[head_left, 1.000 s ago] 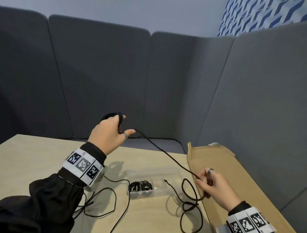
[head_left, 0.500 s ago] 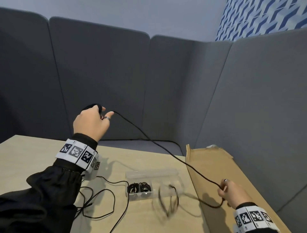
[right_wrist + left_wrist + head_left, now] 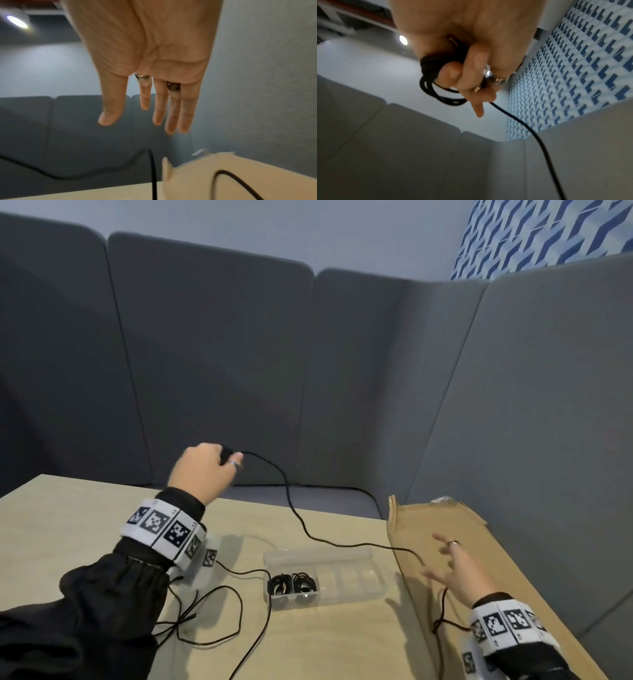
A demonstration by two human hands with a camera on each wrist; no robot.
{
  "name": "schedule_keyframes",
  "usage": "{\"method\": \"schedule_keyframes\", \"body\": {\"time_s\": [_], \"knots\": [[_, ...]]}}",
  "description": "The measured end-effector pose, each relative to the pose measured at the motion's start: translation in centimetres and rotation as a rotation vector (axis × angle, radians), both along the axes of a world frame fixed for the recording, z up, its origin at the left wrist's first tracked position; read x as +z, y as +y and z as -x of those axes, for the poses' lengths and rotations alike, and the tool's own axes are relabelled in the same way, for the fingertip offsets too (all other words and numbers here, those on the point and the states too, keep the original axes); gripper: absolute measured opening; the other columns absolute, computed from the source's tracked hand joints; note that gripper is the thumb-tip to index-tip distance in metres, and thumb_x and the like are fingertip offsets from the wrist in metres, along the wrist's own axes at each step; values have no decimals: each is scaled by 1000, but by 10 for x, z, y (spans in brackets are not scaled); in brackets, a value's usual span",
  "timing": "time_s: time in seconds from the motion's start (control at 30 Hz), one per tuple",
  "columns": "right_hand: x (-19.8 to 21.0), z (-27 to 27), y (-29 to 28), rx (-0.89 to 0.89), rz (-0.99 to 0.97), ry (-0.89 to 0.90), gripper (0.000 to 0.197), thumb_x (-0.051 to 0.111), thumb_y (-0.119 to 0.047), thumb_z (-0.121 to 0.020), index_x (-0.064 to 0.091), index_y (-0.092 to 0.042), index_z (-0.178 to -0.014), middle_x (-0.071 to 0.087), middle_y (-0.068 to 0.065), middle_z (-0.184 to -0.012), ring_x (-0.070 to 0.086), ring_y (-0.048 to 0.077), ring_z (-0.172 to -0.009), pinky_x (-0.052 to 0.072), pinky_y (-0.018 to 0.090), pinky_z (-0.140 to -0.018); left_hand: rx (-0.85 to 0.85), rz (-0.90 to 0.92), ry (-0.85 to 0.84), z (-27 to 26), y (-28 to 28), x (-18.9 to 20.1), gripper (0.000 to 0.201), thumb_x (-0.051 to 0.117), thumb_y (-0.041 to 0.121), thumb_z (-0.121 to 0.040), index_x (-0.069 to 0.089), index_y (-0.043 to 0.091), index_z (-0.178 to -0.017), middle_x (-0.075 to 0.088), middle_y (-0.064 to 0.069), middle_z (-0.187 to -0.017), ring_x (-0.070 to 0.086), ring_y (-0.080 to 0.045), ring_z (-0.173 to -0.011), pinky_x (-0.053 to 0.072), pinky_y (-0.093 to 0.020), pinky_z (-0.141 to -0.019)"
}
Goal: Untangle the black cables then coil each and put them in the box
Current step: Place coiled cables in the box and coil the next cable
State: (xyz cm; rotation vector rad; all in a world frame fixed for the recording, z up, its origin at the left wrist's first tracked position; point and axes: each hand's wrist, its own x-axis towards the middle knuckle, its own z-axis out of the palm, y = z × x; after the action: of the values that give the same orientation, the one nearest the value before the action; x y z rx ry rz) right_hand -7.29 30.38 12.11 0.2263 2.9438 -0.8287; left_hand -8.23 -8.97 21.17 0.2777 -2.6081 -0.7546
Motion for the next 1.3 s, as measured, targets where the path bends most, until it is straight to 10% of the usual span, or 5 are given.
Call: {"method": "schedule_keyframes", "body": {"time_s": [0.23,0.37,0.6,1.03,1.3], "knots": [[30,-43,-126,533,434,219,63,40,-60,-82,24,-41,-139,34,-21,-142,32,-7,-130,28,24,-110,-547,-835,-321,-32,61,-13,32,41,17,-98,69,1,-93,46,0,-47,27,-10,-29,21,-18,-34],[35,-36,-133,391,750,459,22,39,-37,-97,55,-37,-81,56,-5,-57,55,14,-55,47,32,-61,-779,-1118,-439,-46,62,-10,27,51,12,-88,64,-4,-107,46,-2,-54,29,-8,-32,21,-20,-40],[61,-10,-108,193,465,821,16,65,-25,-85,56,-28,-72,55,-8,-64,49,9,-60,38,15,-59,-1173,-1051,-517,-61,56,-7,43,62,6,-74,59,6,-117,70,-10,-101,67,-15,-65,41,-15,-52],[52,-34,-124,809,935,-41,40,53,-62,-81,60,-25,-67,35,-14,-45,26,1,-40,25,10,-42,-1183,-1433,-324,-52,80,3,57,79,20,-62,64,2,-114,64,-19,-118,63,-34,-107,55,-31,-84],[48,-58,-122,631,738,-162,8,38,-21,-100,37,-17,-94,39,-11,-50,32,2,-43,27,12,-41,-782,-1180,148,-34,87,6,41,50,17,-92,43,8,-132,66,-5,-119,66,-24,-103,51,-26,-91]]}}
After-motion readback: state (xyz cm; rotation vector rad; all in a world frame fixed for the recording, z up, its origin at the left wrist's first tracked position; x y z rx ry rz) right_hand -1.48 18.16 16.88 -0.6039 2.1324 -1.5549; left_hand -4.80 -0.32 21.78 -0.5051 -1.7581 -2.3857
